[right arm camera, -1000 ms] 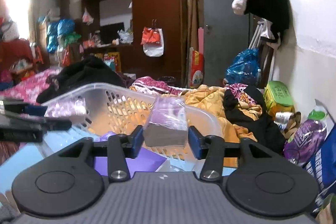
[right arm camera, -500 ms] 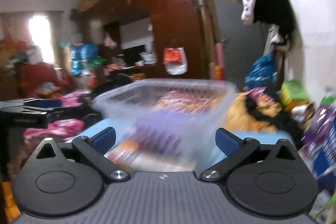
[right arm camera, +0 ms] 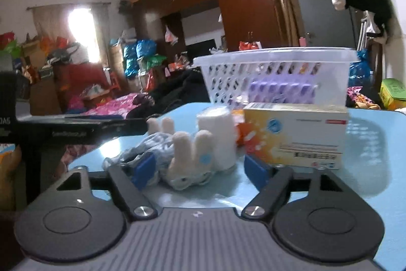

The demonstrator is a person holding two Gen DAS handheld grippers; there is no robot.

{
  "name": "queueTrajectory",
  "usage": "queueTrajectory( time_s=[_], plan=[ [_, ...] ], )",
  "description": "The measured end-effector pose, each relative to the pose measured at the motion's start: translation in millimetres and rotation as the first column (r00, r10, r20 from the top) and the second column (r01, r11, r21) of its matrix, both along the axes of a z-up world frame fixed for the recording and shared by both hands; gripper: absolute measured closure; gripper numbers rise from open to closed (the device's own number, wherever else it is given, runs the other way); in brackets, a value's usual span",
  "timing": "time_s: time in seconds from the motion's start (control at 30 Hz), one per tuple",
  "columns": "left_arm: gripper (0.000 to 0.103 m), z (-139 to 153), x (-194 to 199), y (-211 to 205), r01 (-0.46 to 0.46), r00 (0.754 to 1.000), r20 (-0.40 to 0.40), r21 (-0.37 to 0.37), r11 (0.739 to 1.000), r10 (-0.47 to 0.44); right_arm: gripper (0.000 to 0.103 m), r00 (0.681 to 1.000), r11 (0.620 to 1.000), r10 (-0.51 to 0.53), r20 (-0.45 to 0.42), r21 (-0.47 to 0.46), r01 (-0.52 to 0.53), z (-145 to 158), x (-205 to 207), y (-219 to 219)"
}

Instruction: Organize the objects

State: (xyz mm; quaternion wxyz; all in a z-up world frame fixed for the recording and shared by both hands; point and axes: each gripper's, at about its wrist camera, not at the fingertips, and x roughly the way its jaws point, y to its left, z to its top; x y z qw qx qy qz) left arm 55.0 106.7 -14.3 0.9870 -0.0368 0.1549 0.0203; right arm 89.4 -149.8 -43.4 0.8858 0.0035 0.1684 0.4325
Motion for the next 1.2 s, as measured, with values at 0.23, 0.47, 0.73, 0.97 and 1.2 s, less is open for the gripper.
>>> queueTrajectory(
  time_s=[0.23,0.47,0.73,0.97,1.2],
  plan=[
    [0.029,-10.6,1.5,-1.1,0.012,1.000,-0.006,0.002,1.000,-0.012,0.036,1.000,1.000,-0.025,0.013,-0.016,0.025,-4.9,-6.5,16.9],
    [0.053,-18.0,10.5,-2.6,0.016,1.000,-0.023,0.002,1.000,-0.016,0.046,0.999,0.998,-0.036,0.017,-0.047,0.037,-11.8,-9.7,25.1],
    [0.083,-19.1,9.7,-13.5,0.055,0.998,-0.022,0.027,0.998,-0.054,0.063,1.000,0.998,-0.012,0.029,-0.066,0.014,-15.0,-14.6,27.5],
    [0.085,-13.2,-1.9,-13.8,0.075,0.997,0.021,0.019,0.997,-0.075,0.068,0.998,0.999,0.006,0.057,-0.047,-0.003,-11.6,-22.4,20.1],
    [0.085,-4.5,-14.2,-22.8,0.095,0.992,0.079,0.049,0.994,-0.099,0.085,0.994,0.999,0.009,0.105,-0.035,-0.005,-2.3,-29.2,12.2]
  ],
)
